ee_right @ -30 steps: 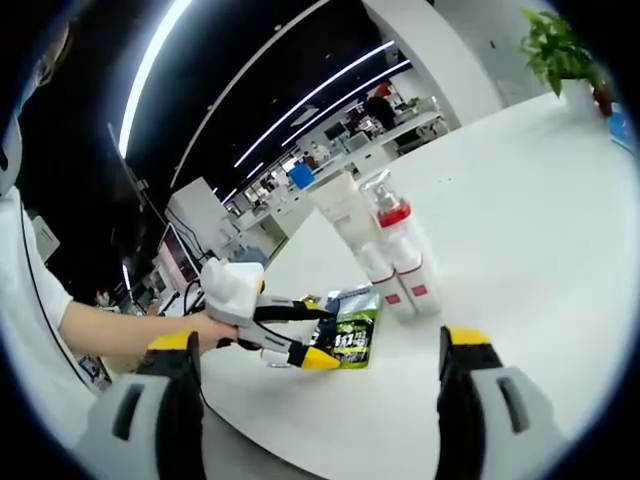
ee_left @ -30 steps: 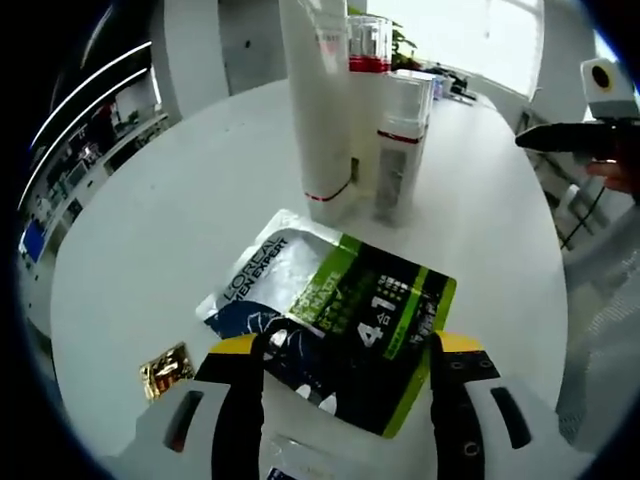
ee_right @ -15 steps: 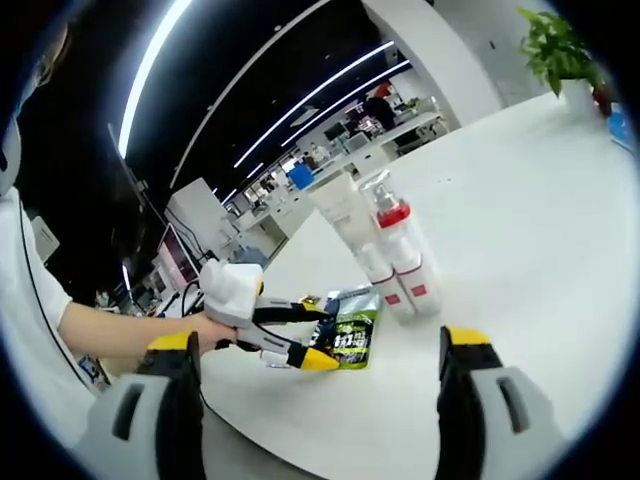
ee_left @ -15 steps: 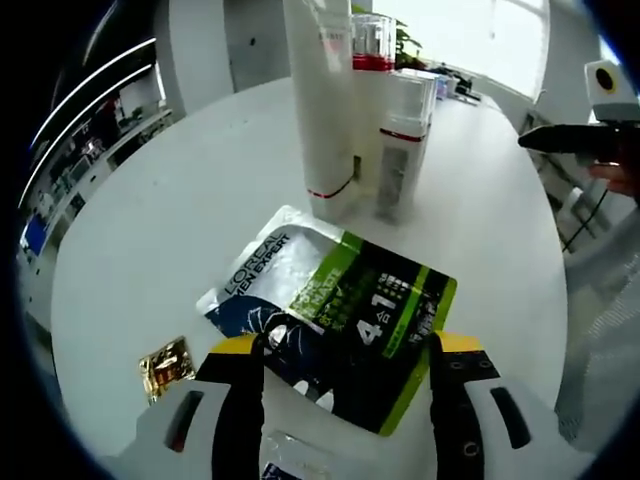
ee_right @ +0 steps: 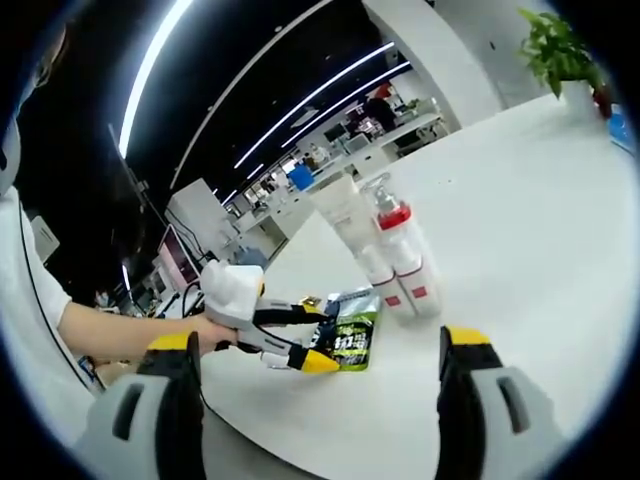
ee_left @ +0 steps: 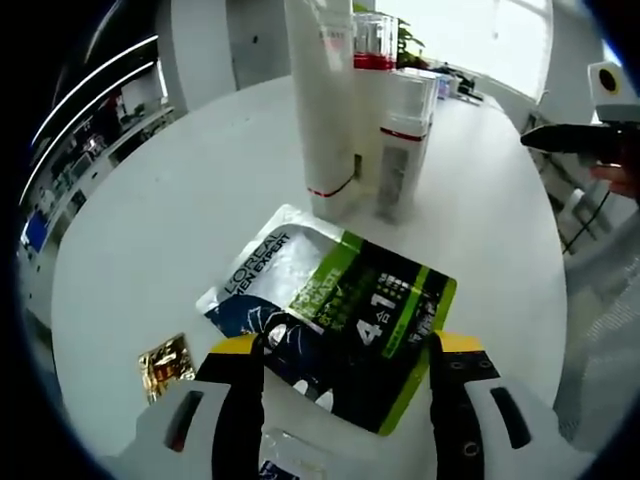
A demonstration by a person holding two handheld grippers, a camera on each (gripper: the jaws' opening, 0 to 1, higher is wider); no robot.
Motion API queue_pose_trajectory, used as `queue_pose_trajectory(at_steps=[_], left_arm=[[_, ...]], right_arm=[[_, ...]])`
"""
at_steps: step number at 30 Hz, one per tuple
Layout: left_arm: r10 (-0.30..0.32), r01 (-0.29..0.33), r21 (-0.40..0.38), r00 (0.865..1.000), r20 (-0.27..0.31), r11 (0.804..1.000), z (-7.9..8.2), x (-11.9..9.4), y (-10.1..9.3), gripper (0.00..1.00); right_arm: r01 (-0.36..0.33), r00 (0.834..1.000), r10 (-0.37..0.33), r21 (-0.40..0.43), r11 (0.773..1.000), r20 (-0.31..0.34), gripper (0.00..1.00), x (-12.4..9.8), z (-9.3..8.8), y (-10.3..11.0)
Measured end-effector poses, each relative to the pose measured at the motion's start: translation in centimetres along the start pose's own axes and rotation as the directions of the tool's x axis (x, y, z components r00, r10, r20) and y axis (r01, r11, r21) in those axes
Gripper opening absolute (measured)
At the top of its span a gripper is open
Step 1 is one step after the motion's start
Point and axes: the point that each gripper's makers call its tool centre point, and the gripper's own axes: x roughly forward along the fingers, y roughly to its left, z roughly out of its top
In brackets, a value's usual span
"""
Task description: Arrange the skincare products in the storage area until every visible bottle or jar stands upright without overlapping.
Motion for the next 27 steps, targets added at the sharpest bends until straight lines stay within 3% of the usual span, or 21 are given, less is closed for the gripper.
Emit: queue_pose_trajectory(at_steps=[14,27], left_arm=[[0.008,-0.007,-0.021,1.0,0.004,1.0,0.0,-1.5,-0.5,0.68],[0.015,-0.013,-0.071,0.999,0.039,0.997,-1.0,-3.7,-1.6,0.78]], right_arm=[[-0.007,1.0,0.007,-0.021,1.0,0.014,1.0,-0.6,0.4,0.9],[-0.01,1.0,0.011,-0.05,0.999,0.022,1.0,-1.1,0.6,1.6]])
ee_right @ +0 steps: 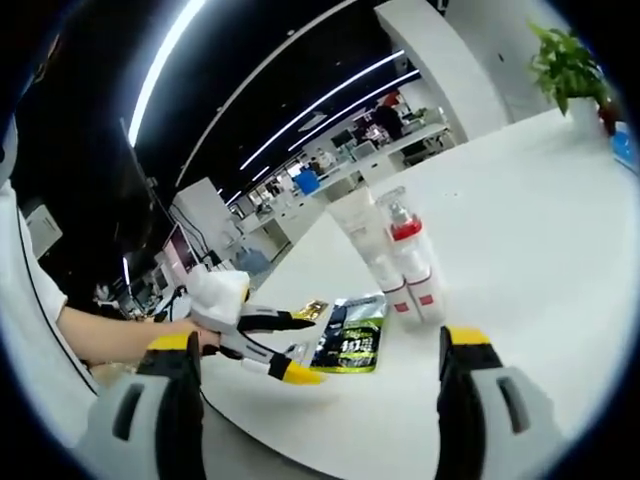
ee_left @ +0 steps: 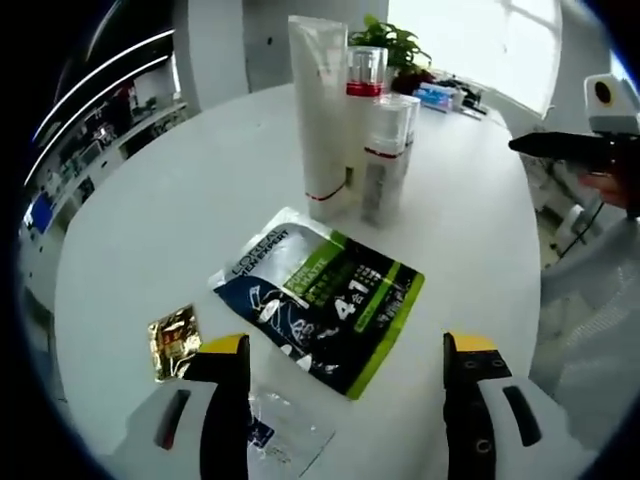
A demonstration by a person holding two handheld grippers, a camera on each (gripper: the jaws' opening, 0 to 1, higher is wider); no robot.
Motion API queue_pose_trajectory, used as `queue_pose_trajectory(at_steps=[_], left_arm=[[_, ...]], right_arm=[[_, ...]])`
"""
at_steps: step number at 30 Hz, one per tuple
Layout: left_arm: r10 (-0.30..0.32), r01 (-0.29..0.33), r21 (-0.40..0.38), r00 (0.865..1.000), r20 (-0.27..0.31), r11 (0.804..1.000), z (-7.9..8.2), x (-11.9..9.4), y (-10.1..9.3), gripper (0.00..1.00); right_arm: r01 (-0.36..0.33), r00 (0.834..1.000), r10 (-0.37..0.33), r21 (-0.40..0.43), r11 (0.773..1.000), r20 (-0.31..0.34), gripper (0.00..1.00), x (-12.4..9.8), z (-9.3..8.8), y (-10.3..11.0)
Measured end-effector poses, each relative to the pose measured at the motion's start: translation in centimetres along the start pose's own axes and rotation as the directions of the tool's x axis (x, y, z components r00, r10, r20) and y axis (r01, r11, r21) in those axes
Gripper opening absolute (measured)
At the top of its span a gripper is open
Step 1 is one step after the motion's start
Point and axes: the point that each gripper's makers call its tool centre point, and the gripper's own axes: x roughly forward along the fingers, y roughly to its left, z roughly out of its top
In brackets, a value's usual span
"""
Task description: Arrange the skincare products in the storage area until every visible bottle or jar stands upright without overlapping.
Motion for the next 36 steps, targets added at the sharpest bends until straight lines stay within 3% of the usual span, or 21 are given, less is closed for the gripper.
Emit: queue_pose_trajectory(at_steps=[9,22,36], left_arm=[[0.014,-0.013,-0.063,1.0,0.025,0.998,-1.3,-2.3,-0.2,0.85],[0.041,-0.024,-0.145,0.993,0.112,0.989,-1.8,-6.3,-1.7,0.93],[0.125,-0.084,-0.221,0.976,0.179,0.972,-2.9,-10.1,-1.9,0.97]], right_arm=[[-0.004,1.0,0.004,-0.008,1.0,0.006,1.0,-0.3,0.2,0.6],[-0.011,1.0,0.011,-0.036,0.999,-0.004,1.0,-0.7,-0.5,1.4],[0.026,1.0,-0.026,-0.085,0.996,0.001,1.0,-1.6,-1.1,1.5]])
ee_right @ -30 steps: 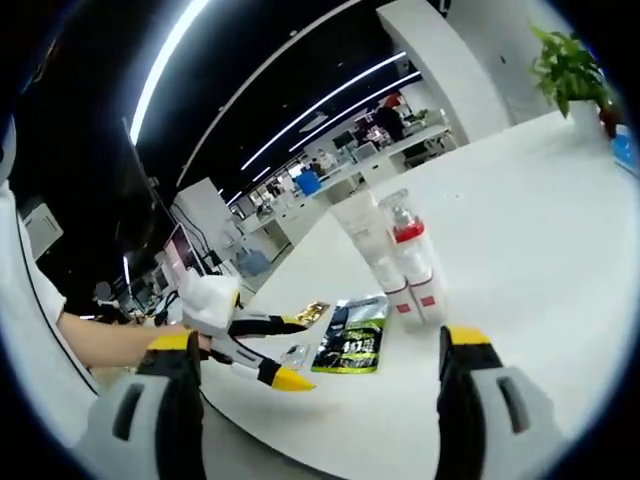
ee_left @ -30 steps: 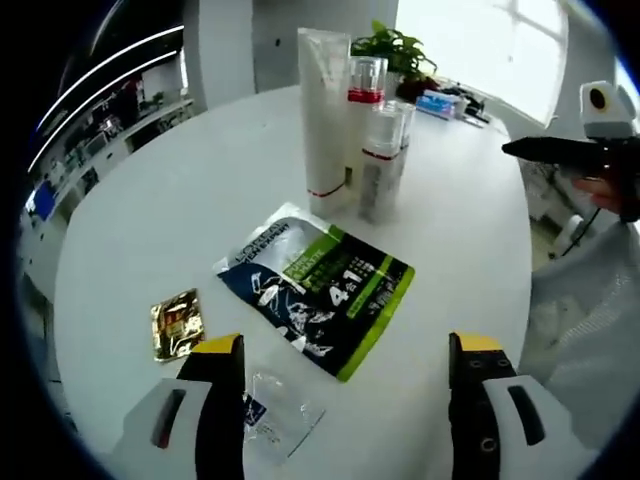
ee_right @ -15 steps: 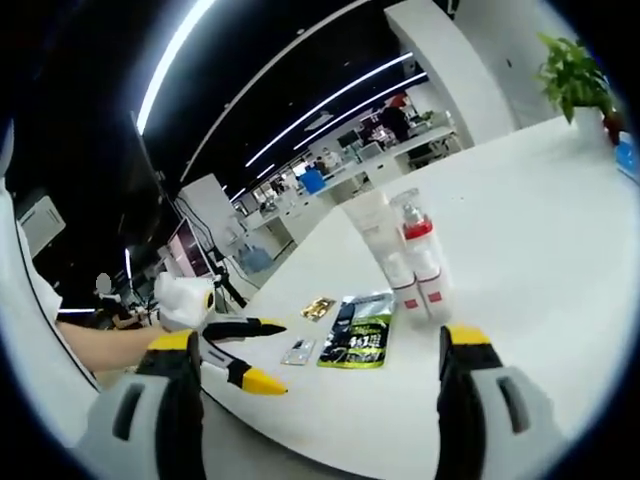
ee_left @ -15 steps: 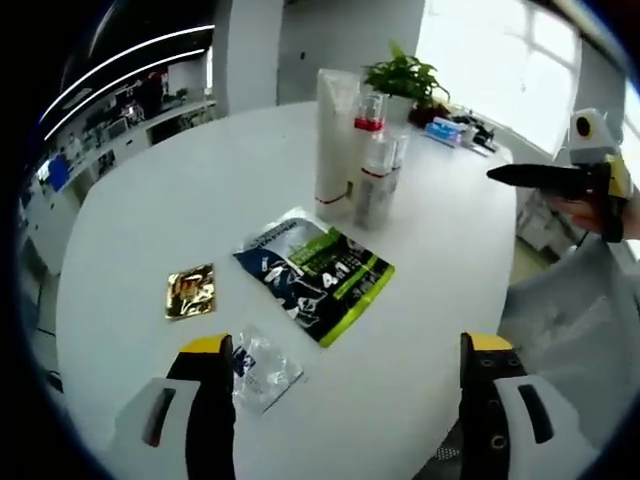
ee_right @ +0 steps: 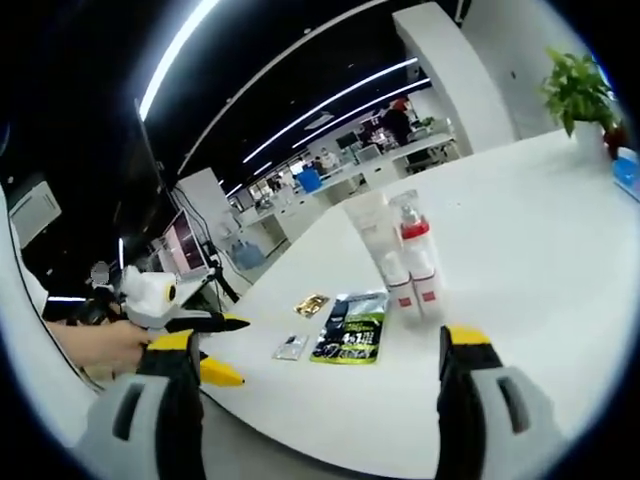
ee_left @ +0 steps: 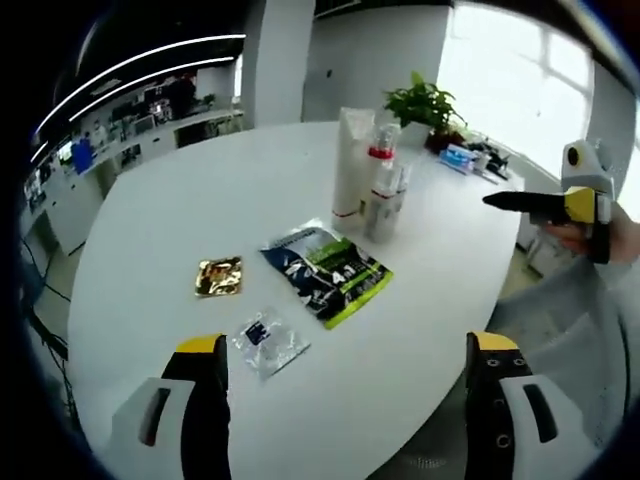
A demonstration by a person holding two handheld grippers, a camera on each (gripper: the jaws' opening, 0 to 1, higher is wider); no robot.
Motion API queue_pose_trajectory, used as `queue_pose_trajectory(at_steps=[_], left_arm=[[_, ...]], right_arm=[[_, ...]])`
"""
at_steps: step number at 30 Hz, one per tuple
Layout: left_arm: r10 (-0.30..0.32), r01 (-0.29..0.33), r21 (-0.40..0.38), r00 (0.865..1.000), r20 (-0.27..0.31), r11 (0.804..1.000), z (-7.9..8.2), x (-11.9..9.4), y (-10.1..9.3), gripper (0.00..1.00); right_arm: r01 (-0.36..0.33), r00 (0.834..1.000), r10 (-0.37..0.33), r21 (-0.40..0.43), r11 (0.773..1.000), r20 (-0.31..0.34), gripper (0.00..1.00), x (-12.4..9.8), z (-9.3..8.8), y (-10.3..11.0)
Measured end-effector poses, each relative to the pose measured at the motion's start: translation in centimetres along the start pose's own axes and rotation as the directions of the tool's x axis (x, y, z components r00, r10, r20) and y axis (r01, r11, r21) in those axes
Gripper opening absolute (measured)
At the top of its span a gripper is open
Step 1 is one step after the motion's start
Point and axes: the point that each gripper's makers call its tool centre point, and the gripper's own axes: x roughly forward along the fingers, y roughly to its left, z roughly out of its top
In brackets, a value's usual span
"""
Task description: Arrange the skincare products in the storage area until every visible bottle or jar stands upright without overlapping.
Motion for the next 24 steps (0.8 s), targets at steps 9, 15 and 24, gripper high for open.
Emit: queue_pose_trajectory(at_steps=[9,15,24], left_arm=[[0.035,-0.033,-0.027,0.997,0.069,0.999,-0.5,-2.4,-0.5,0.97],[0.071,-0.066,-0.052,0.992,0.103,0.996,-0.9,-3.6,0.4,0.97],[0.104,-0.096,-0.062,0.984,0.142,0.993,-0.4,-4.4,0.9,0.97]], right_arm=[[0.023,1.0,-0.023,-0.019,1.0,0.006,1.0,0.0,0.0,-0.5],[0.027,1.0,-0.027,-0.04,0.999,-0.008,1.0,0.0,-0.3,-0.7],[0.044,0.999,-0.045,-0.064,0.997,-0.011,1.0,-0.1,-0.5,-1.0]])
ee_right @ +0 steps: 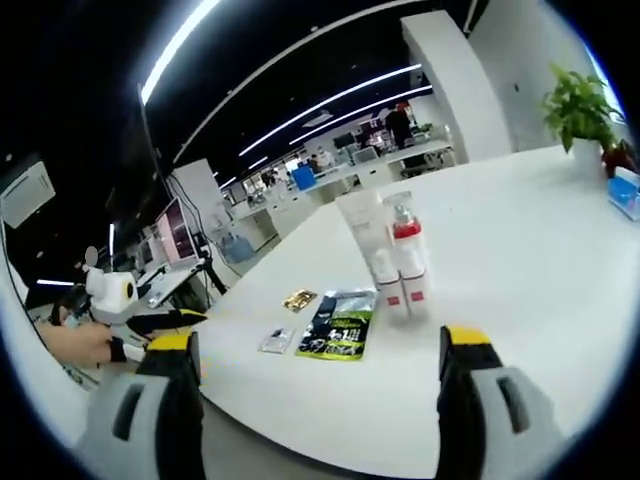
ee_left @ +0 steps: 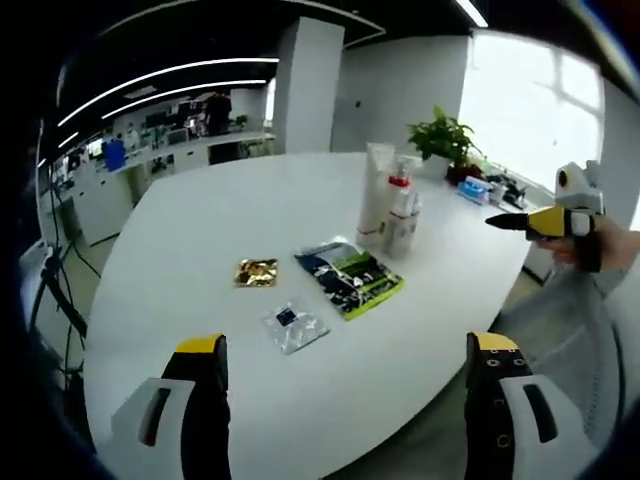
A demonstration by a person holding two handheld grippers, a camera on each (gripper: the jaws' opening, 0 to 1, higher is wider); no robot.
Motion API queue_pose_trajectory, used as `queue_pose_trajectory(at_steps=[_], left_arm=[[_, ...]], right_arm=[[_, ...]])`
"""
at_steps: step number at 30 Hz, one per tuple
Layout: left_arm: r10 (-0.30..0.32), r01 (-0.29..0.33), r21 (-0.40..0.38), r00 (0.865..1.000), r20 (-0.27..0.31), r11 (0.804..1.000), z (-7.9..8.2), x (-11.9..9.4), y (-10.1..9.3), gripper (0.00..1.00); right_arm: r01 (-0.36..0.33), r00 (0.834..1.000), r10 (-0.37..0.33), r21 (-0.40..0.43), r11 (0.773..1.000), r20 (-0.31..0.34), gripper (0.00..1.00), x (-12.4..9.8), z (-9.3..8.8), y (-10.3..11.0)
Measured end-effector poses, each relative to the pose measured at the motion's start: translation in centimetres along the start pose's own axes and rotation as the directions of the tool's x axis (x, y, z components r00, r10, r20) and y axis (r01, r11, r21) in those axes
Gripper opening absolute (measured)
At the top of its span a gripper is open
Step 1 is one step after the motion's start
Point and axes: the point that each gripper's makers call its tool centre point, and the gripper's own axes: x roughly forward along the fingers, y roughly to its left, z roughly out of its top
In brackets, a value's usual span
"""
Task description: Arrange the skincare products in the storage area until every visible bottle or jar stands upright without overlapping.
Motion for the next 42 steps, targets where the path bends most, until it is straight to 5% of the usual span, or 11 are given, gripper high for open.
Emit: queue_pose_trajectory(at_steps=[17,26,42], left_arm=[[-0.002,0.002,0.003,0.999,-0.033,1.0,-0.6,0.0,0.3,0.97],[-0.028,0.037,0.087,0.995,-0.098,0.996,-0.8,0.8,0.8,0.97],[-0.091,0.143,0.201,0.965,-0.246,0.969,-1.2,3.6,2.1,0.96]], right_arm=[[0.002,1.0,-0.002,0.003,1.0,-0.017,1.0,0.0,-0.3,-0.1],[-0.002,1.0,0.002,0.003,1.0,-0.025,1.0,0.1,-0.5,-0.1],[0.007,0.999,-0.007,0.007,1.0,-0.031,1.0,0.1,-0.7,-0.3]])
